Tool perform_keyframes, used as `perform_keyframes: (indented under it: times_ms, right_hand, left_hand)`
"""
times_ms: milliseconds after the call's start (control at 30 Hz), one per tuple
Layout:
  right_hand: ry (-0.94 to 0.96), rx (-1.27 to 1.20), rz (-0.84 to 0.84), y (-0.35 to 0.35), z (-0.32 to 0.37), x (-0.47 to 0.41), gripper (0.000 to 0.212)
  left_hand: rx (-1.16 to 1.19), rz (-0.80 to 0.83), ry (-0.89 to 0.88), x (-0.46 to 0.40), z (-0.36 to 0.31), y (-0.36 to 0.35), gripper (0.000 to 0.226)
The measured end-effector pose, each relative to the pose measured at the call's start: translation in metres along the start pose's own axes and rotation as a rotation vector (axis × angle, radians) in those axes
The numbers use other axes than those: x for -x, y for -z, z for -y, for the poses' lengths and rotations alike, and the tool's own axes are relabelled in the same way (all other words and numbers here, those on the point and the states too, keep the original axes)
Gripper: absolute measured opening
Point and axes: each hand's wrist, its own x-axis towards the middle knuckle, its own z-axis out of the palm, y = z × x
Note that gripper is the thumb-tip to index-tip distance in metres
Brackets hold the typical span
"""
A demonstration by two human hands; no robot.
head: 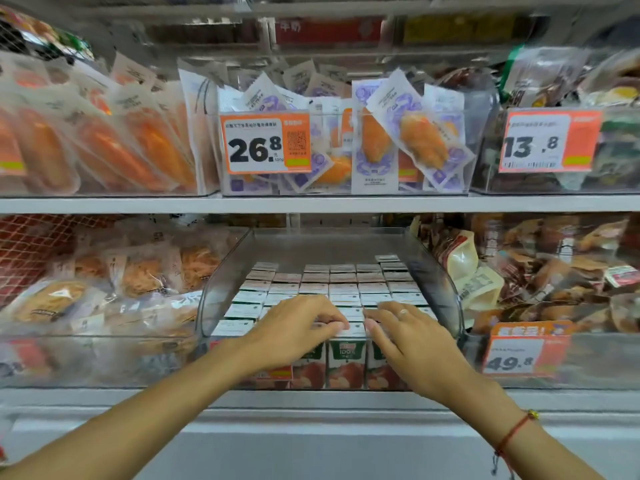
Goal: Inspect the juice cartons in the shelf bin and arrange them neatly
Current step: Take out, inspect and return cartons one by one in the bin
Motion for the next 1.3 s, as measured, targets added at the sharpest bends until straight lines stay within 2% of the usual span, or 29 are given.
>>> perform_keyframes:
  times_ms: [133, 233, 367, 600, 733, 800, 900, 1033, 1167, 1300]
  right_hand:
    - [-0.002, 0.021, -0.022, 0.005, 0.004, 0.02, 0.042]
    - [0.0, 0.068, -0.011, 0.004, -0.002, 0.033, 0.044]
    - [0.025, 0.068, -0.03, 0.003, -0.009, 0.037, 0.046]
    - [0.032, 0.037, -0.099, -0.005, -0.015, 0.033, 0.047]
    - [0.009, 0.009, -0.095, -0.006, -0.014, 0.031, 0.047]
    - [-0.007, -0.029, -0.088, -0.004, -0.014, 0.03, 0.046]
    - [-0.001, -0.156, -0.051, 0.006, -0.018, 0.021, 0.037]
    - [0.118, -0.288, 0.144, 0.027, -0.018, -0.011, 0.03]
    - [0.239, -0.144, 0.336, 0.04, -0.01, -0.05, 0.03]
    - [0.306, -0.048, 0.532, 0.049, -0.002, -0.085, 0.033]
  left_hand:
    - [-0.134, 0.248, -0.063, -0.017, -0.003, 0.022, 0.022]
    - [-0.224, 0.368, -0.103, -0.033, -0.011, 0.034, 0.023]
    - [-0.394, 0.418, -0.156, -0.047, -0.015, 0.038, 0.032]
    - [-0.47, 0.429, -0.206, -0.059, -0.014, 0.034, 0.036]
    - [-0.488, 0.563, -0.147, -0.069, -0.021, 0.034, 0.037]
    - [-0.479, 0.581, -0.097, -0.066, -0.023, 0.035, 0.038]
    - [-0.403, 0.437, -0.038, -0.044, -0.021, 0.035, 0.035]
    - [-0.25, 0.088, 0.069, 0.008, -0.013, 0.015, 0.027]
    - [-0.325, -0.181, 0.059, 0.055, 0.0, -0.006, 0.034]
    - [-0.48, -0.266, -0.016, 0.075, 0.007, -0.017, 0.043]
